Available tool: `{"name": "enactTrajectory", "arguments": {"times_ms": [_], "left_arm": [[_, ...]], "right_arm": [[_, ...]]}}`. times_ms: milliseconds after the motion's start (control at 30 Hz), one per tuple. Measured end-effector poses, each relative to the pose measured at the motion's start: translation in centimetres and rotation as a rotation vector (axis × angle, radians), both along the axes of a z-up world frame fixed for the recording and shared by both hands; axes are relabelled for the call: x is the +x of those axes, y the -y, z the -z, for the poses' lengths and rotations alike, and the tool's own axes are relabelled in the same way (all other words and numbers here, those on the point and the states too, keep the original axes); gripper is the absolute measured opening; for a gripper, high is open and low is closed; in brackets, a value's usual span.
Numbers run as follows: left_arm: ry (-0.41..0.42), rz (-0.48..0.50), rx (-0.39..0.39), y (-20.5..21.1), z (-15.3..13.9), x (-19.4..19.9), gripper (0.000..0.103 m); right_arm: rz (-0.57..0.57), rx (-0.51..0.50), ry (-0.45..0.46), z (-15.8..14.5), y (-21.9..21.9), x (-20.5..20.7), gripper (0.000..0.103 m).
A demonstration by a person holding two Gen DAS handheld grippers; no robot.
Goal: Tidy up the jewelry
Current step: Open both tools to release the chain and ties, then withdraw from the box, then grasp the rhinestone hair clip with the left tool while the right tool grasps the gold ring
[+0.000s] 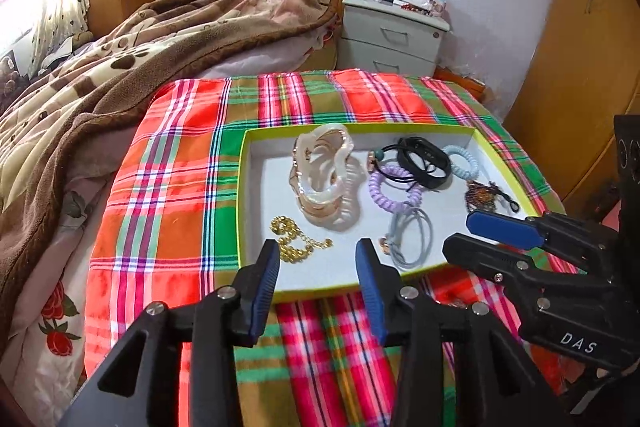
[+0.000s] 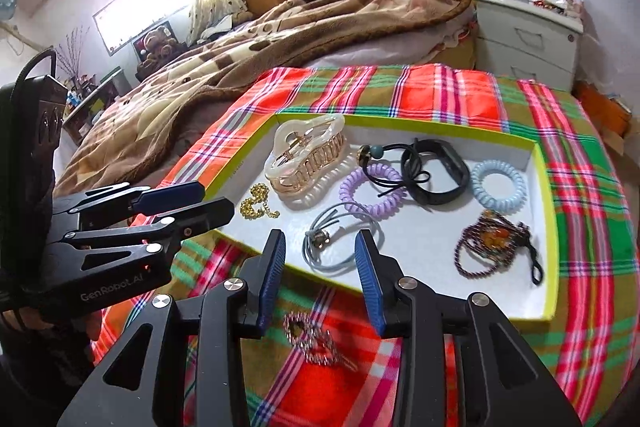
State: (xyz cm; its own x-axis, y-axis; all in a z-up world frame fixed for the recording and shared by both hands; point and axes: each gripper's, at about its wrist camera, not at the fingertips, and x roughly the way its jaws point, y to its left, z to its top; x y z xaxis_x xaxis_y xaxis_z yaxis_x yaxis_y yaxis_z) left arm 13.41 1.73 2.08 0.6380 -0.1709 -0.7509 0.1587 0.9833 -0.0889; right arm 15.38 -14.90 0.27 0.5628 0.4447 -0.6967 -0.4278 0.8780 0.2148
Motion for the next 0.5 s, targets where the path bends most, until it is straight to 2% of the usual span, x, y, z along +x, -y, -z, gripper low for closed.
{"name": "enactTrajectory", "arguments": {"times_ms": [333,500], "left_arm": [[0.033,0.022,-0.081,0.6,-0.7,-2.4,0.045],[0.032,0.047,-0.096,1.2,-0.3,-3.3,0.045]], "right_arm": [[0.113,-0.012,0.075,-1.5,5.2,-4.4,0.042],[0.192,-0.042,0.070,-0.7,8.4,-6.1,0.043]]}}
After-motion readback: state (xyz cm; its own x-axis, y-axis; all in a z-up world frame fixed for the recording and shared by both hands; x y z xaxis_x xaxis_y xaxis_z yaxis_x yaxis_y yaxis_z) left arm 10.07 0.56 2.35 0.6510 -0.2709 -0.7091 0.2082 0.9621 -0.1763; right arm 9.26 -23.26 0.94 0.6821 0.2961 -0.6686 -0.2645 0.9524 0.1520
